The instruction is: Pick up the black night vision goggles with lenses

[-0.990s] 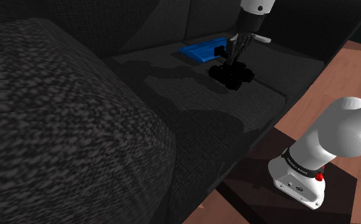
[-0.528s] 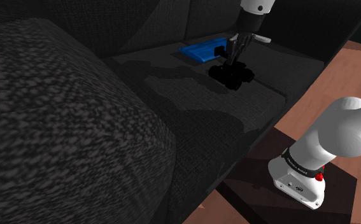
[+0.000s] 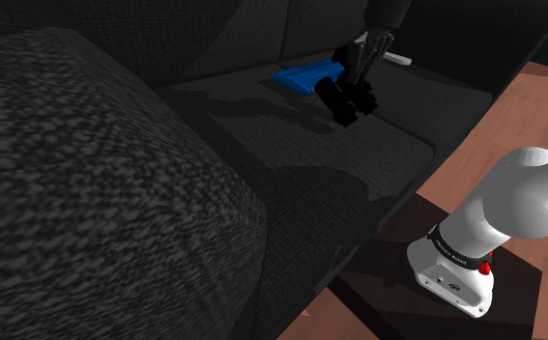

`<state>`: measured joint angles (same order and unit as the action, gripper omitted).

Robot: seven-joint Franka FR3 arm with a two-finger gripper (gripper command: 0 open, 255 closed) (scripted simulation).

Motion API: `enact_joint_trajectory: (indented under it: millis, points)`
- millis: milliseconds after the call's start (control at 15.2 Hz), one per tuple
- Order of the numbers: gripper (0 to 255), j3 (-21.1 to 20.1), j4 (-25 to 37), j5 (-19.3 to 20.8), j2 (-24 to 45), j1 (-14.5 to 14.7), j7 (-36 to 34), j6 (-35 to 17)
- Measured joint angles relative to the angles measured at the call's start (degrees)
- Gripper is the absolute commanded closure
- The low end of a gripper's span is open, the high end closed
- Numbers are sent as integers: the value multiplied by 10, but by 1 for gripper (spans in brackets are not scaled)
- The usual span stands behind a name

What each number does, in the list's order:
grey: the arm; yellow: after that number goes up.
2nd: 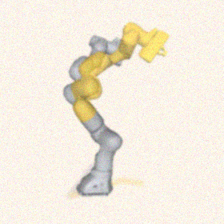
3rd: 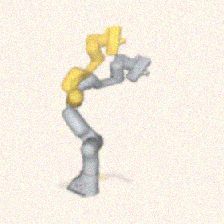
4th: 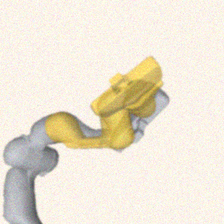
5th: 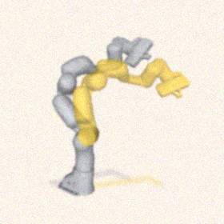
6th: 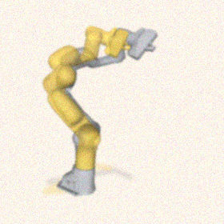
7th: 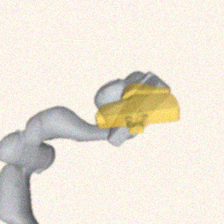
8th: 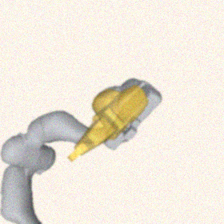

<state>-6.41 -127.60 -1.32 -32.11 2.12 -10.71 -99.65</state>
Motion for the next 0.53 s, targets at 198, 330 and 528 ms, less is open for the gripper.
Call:
enact_joint_trajectory:
  millis: [198, 330, 528]
  points:
    - [255, 0, 23, 0, 2, 0, 0, 20]
    - [255, 1, 45, 1, 7, -1, 0, 38]
    - [255, 1, 68, 2, 11, -1, 1, 57]
